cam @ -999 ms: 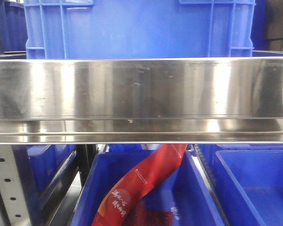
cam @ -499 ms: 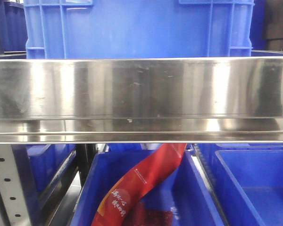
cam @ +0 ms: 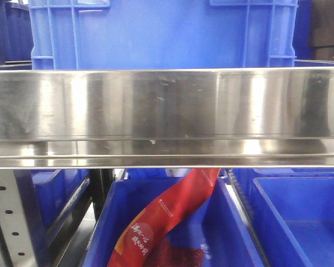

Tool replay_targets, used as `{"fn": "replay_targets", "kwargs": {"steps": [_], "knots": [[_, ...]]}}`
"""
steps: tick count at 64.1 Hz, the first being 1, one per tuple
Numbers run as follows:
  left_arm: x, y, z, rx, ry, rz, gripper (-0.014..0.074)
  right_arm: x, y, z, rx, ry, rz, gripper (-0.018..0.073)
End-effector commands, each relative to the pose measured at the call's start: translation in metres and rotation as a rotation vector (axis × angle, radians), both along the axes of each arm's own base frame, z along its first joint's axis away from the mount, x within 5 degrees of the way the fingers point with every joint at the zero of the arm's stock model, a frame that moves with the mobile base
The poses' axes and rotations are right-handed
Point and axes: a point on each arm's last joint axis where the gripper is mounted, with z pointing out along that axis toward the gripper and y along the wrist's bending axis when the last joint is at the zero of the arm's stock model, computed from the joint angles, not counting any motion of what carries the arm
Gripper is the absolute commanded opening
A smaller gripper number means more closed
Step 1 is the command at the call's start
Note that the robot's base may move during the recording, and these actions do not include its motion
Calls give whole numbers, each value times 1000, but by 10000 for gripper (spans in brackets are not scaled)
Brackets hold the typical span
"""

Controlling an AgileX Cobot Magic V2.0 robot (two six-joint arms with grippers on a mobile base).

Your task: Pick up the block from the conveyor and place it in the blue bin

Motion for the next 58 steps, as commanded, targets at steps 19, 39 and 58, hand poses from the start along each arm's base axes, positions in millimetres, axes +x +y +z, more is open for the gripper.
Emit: {"fn": "replay_targets", "kwargs": {"steps": [19, 39, 58], "knots": [[-78, 40, -51, -140, -203, 36, -111, -67, -38, -71, 47, -109, -6, -162], [-124, 66, -118, -213, -334, 67, -111, -105, -61, -138, 49, -150, -10, -162], [-132, 71, -134, -265, -396, 83, -111, -111, -65, -146, 77, -200, -11, -162]]}}
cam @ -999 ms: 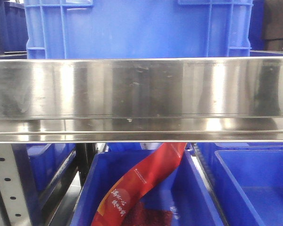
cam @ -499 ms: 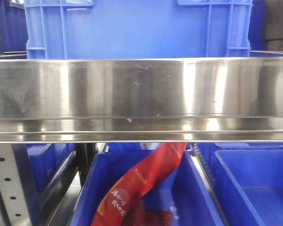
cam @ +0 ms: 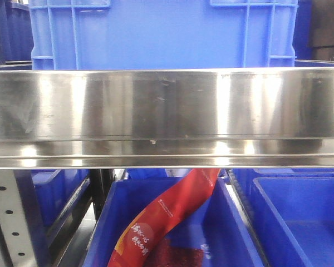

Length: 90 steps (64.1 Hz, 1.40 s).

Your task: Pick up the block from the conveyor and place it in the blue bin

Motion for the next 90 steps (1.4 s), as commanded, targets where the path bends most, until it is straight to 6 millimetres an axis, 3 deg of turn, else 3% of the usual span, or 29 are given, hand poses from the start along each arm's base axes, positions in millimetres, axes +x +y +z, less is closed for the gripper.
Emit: {"fn": "replay_targets", "kwargs": {"steps": [1, 42, 50, 59, 74, 84, 90], "knots": [[-1, 0, 3, -34, -28, -1, -111, 0, -1, 3, 6, -49, -1, -162], [-1, 0, 3, -39, -43, 2, -111, 0, -1, 3, 6, -49, -1, -162], [-8, 9, -2, 9, -87, 42, -111, 0, -1, 3, 6, -49, -1, -162], [-21, 25, -24, 6, -109, 154, -111, 0, -1, 3, 6, -49, -1, -162], [-44, 46, -81, 11, -144, 385, -111, 0, -1, 3, 6, -49, -1, -162], [-44, 50, -114, 19, -132, 471, -111, 0, -1, 3, 6, -49, -1, -162], [-42, 52, -123, 13, -162, 490, -111, 0, -1, 3, 6, -49, -1, -162]]}}
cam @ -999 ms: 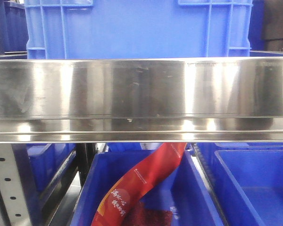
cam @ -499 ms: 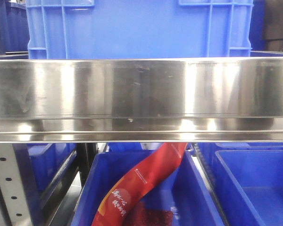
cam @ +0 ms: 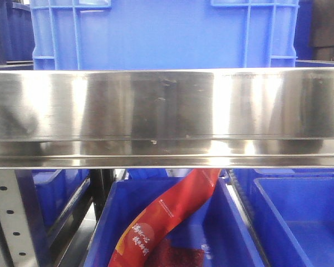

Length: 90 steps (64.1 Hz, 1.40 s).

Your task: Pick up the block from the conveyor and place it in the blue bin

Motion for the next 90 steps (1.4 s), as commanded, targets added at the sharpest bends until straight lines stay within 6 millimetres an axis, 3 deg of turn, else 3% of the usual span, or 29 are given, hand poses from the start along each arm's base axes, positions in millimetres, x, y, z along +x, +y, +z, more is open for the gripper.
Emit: {"fn": "replay_targets", "kwargs": {"steps": [1, 73, 90], "knots": [[0, 1, -1, 0, -67, 21, -111, -1, -1, 2, -3, -32, -1, -162], [0, 1, -3, 0, -46, 21, -111, 0, -1, 1, -5, -28, -3, -162], [0, 1, -3, 0, -46, 21, -111, -3, -19, -9, 22, -64, -186, -162]]}}
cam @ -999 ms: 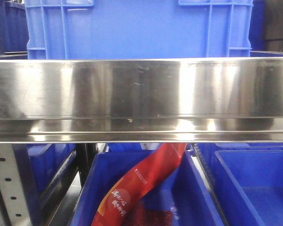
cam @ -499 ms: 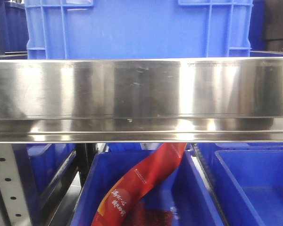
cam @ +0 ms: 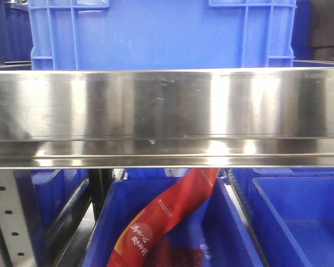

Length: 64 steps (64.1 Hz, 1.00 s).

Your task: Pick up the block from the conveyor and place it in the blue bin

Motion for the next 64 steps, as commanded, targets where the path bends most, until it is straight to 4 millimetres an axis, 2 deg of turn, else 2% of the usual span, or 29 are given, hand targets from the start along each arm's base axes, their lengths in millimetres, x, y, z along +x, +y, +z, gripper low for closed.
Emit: {"fn": "replay_targets", "kwargs": {"steps": [1, 7, 24, 34, 64], "knots": [[-1, 0, 3, 0, -27, 3, -111, -3, -8, -6, 19, -49, -84, -162], [-1, 0, 3, 0, -27, 3, -111, -8, -16, -20, 38, -90, -164, -162], [-1, 0, 3, 0, -27, 3, -111, -20, -29, -85, 95, -154, -336, -162], [-1, 0, 3, 0, -27, 3, -111, -22, -31, -113, 97, -159, -360, -162], [-1, 0, 3, 0, -27, 3, -111, -22, -31, -115, 74, -152, -360, -162]]}}
